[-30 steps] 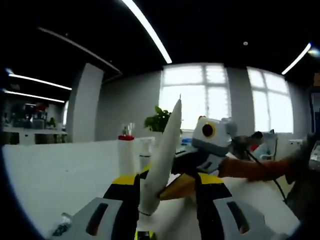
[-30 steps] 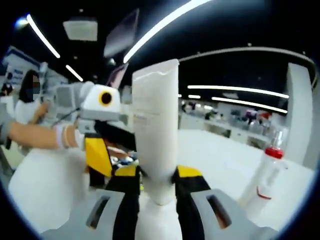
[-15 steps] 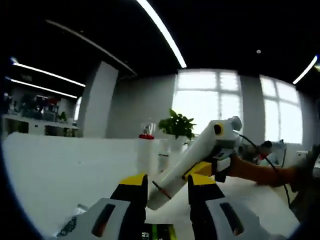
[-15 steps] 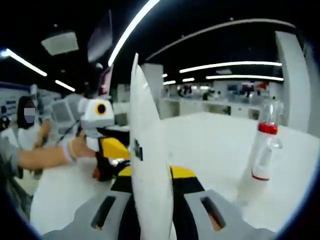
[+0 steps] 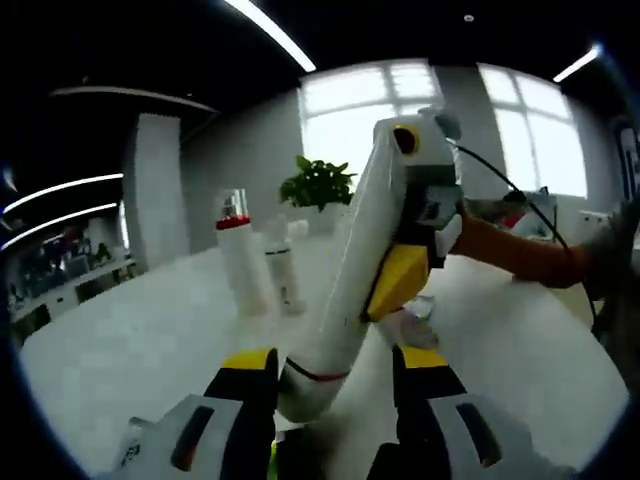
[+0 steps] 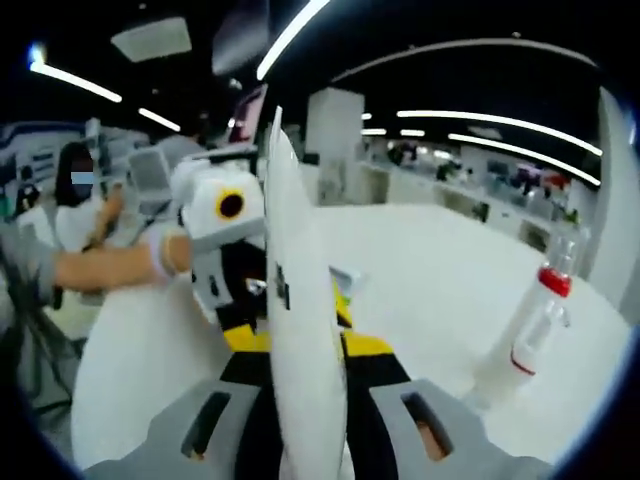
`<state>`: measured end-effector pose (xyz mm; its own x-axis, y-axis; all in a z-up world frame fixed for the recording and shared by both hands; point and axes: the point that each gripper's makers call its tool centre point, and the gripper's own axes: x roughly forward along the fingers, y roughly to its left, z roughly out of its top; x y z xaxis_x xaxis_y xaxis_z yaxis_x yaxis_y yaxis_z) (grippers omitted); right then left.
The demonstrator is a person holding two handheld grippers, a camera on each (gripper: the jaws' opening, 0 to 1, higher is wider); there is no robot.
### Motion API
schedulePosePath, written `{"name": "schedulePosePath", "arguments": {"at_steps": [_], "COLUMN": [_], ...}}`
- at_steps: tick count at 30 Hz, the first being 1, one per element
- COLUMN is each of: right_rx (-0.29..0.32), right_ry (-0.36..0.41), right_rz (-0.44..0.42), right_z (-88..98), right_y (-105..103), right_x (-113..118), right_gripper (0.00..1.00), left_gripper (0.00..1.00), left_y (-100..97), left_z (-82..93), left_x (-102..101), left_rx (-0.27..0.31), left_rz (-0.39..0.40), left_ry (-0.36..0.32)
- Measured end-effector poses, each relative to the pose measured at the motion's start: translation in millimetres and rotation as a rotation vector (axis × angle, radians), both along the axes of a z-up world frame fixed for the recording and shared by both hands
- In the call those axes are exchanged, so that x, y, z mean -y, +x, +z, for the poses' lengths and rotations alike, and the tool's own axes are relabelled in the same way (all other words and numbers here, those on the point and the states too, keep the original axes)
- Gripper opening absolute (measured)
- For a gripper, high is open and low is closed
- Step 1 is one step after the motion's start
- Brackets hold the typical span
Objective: Arrange the skincare products in the storage area until every visible bottle or jar stands upright without overlapping.
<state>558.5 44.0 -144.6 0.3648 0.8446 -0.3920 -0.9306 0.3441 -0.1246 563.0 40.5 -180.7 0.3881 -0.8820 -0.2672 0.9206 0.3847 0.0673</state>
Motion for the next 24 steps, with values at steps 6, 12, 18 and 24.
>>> {"name": "schedulePosePath", "arguments": {"at_steps": [6,12,18,24], "right_rx": [-0.016,-0.010,-0.003,0.053], "right_ry": [-0.002,0.047,0.152,0.224], "right_rz": [0.001,-0.006,-0.024,-0.044], "right_z": [1.2,7.1,17.1,23.6], "right_y": [-1.6,1.1,5.9,8.2], "right_x": [0.7,-0.5,-4.2,-12.6], "right_gripper": [0.17,0.19,0.20,0.20], "left_gripper": [0.32,0.31,0.30,0.29], "left_y": [5.6,9.2,8.3,6.9], "left_z": [-3.4,-3.6,-5.7,-11.6], "left_x": [-2.4,0.2,2.2,3.7], "left_rx": [-0.059,-0.092,-0.128,-0.137], "left_rz": [0.044,0.041,0.054,0.055], "left_ry": [-0.034,-0.054,-0.080,-0.073]}}
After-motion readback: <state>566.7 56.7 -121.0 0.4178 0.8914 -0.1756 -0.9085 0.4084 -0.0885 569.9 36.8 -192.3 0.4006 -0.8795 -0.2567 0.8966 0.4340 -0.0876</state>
